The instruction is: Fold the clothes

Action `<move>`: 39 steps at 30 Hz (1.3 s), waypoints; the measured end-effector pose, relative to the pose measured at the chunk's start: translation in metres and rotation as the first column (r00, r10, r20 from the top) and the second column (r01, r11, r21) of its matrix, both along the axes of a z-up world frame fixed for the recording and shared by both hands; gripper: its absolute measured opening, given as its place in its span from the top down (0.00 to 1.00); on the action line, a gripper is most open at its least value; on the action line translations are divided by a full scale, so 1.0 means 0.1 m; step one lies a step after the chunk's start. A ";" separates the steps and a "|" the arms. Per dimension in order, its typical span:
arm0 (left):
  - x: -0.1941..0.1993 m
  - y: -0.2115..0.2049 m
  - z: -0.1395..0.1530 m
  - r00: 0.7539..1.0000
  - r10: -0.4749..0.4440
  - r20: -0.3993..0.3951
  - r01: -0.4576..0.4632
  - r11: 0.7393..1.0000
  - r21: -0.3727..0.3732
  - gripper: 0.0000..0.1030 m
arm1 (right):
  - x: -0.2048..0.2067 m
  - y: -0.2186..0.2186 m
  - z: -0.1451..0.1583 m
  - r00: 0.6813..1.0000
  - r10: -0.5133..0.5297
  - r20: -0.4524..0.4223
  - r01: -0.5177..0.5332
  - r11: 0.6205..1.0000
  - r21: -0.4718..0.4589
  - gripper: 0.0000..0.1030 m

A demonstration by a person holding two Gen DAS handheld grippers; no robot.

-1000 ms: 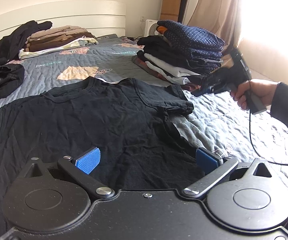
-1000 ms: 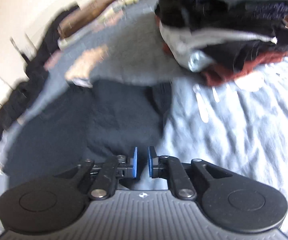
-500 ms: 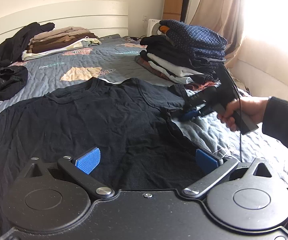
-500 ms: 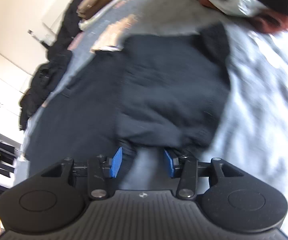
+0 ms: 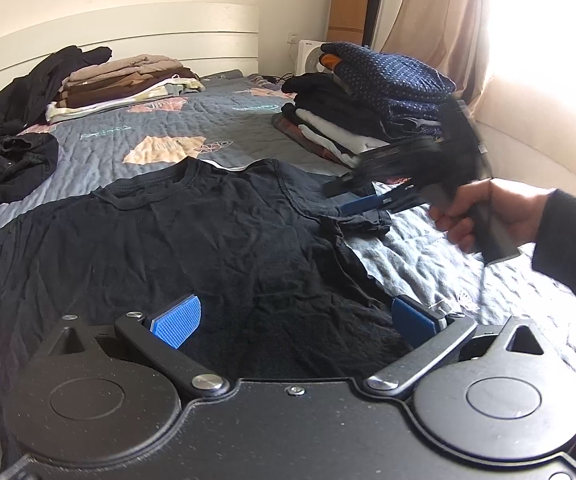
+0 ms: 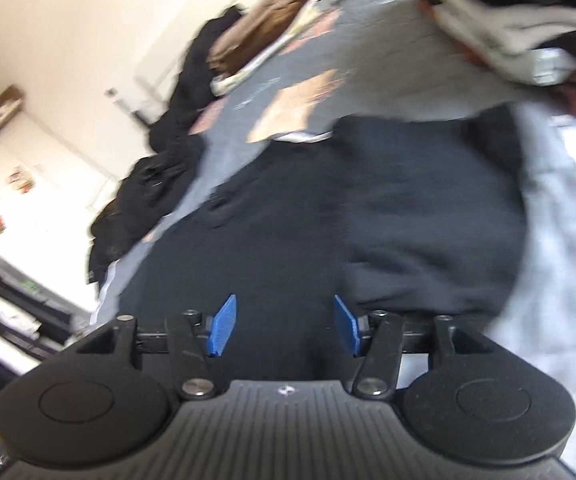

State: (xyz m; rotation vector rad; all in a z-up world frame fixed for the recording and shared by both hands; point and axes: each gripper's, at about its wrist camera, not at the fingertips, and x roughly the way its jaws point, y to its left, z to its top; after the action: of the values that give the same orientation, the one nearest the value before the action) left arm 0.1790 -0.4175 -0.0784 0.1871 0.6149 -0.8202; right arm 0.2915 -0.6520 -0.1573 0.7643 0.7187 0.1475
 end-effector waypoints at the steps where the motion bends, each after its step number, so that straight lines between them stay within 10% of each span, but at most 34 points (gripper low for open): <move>1: 0.01 0.01 0.01 1.000 0.002 0.002 -0.002 1.000 -0.001 0.00 | 0.08 0.09 -0.05 1.000 0.016 -0.013 -0.016 1.000 0.004 0.46; 10: 0.15 0.13 0.03 0.999 0.040 -0.010 -0.040 0.999 -0.009 0.00 | 0.20 0.32 -0.53 0.989 0.062 -0.133 -0.069 0.996 -0.048 0.47; 17: 0.27 0.22 0.04 0.997 0.079 -0.009 -0.079 0.997 -0.008 0.00 | -0.07 0.34 -0.34 0.978 0.072 -0.197 -0.104 0.982 -0.159 0.46; 25: 0.36 0.40 0.16 0.991 0.130 0.031 -0.130 0.991 -0.015 0.00 | -0.42 0.67 0.08 0.999 -0.009 -0.053 0.003 0.993 -0.120 0.45; 39: 0.73 0.93 0.24 0.967 0.247 0.056 -0.248 0.969 0.008 0.00 | 1.60 1.52 0.53 0.991 0.122 0.063 -0.101 0.958 -0.269 0.36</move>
State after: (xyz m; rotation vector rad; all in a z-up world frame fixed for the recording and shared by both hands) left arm 0.2520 -0.3241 -0.0549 0.1425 0.5799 -0.5674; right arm 0.4515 -0.5001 -0.1040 0.4592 0.6901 0.1789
